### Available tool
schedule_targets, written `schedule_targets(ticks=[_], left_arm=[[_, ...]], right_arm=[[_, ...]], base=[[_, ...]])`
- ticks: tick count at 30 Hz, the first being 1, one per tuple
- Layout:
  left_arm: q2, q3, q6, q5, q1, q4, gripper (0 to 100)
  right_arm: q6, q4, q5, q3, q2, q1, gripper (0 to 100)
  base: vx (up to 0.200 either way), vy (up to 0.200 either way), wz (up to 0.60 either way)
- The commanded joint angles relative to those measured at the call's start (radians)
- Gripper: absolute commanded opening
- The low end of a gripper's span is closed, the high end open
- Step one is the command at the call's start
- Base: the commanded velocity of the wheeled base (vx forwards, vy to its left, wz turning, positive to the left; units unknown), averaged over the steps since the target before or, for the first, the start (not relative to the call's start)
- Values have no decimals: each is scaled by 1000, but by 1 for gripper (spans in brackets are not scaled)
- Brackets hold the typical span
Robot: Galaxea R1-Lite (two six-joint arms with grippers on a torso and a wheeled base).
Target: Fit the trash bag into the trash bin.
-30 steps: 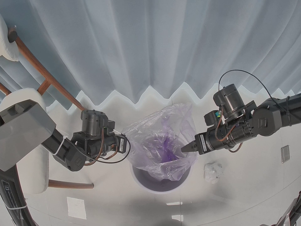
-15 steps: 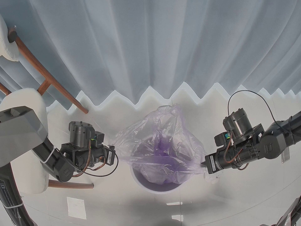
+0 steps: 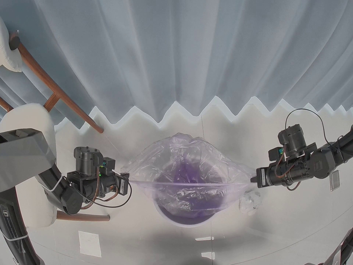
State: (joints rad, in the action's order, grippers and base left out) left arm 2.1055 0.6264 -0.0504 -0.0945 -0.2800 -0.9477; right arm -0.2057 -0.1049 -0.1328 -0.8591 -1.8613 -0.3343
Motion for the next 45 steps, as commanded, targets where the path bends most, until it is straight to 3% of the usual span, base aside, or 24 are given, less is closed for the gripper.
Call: schedule_targets(ticks=[1,11,15,29,40,45], left_arm=[[45,127,17,-31,30,32,0],[59,411,110,-45,8,397,0],[87,487,113,-45,8,532,0],[119,510,116,-53,18,713,0],[62,507,113,-102,1,911,0],[7,472,115,-117,-41,963,0]], right_arm=[[-4,-15,-18,-129,-72,46,0],[-6,-1,-19,-334,-214,44,0],[-6,82,-14,-417,-282,46,0],[-3,355,-24,-589,-371,92,0],[22,617,-179,-615,-315,93,0],[39,715,-202,-597,-282,86,0]], base=[[0,0,0],[0,0,0],[0,0,0],[0,0,0],[0,0,0],[0,0,0]])
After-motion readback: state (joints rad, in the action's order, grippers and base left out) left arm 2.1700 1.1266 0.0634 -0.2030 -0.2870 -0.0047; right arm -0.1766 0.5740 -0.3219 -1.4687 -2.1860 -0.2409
